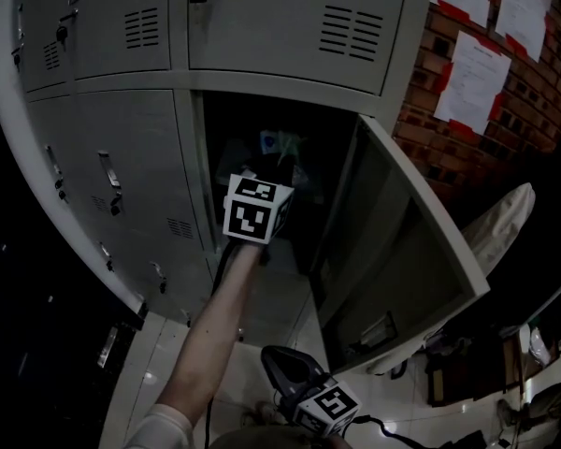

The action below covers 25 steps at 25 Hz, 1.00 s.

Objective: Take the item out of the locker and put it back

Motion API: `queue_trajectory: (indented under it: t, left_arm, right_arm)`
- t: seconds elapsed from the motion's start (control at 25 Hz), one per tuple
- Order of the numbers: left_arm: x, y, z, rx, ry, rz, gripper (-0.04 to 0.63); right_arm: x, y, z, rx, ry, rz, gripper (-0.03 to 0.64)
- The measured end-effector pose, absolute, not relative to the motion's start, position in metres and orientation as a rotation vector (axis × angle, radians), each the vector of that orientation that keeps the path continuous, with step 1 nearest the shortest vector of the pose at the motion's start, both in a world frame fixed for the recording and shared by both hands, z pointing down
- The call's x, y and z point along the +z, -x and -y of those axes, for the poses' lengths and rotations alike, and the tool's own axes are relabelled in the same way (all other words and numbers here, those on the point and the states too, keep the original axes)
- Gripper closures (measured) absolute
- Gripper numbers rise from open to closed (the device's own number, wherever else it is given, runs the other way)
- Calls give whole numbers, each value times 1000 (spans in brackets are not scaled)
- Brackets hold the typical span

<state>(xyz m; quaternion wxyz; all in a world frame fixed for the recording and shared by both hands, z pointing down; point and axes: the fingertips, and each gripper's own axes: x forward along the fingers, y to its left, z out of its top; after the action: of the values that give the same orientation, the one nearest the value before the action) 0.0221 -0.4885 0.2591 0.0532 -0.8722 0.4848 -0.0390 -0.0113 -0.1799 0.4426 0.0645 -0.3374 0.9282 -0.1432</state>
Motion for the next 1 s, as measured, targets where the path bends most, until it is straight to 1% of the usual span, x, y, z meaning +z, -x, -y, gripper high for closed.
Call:
queue_trajectory:
  t: [0.16,0.28,0.44,0.56,0.68,0.84,1.0]
  left_arm:
    - [250,-10,472,-19,2648,-1479,589]
    - [239,5,431,136,2652,-1440,589]
    - [240,39,341,317,2638,-1378,589]
    - [254,81,264,454,2607,-1409,589]
    - [275,126,194,579,2568,-1499,589]
    - [302,173,131,606,2413,-1732,589]
    - [320,190,106,593,2314,-1860,589]
  right_arm:
    - [442,14,178,-441,997,-2807,616]
    - [440,17,177,-431,973,-2810,617]
    - [436,26,178,-421,921,-2820,617]
    - [438,36,174,-449,864,-2843,617]
    - [424,52,166,-408,771,-2854,616]
    - [417,67,158,-417,683,-2855,617]
    - [418,77,156,-392,640,-2877,616]
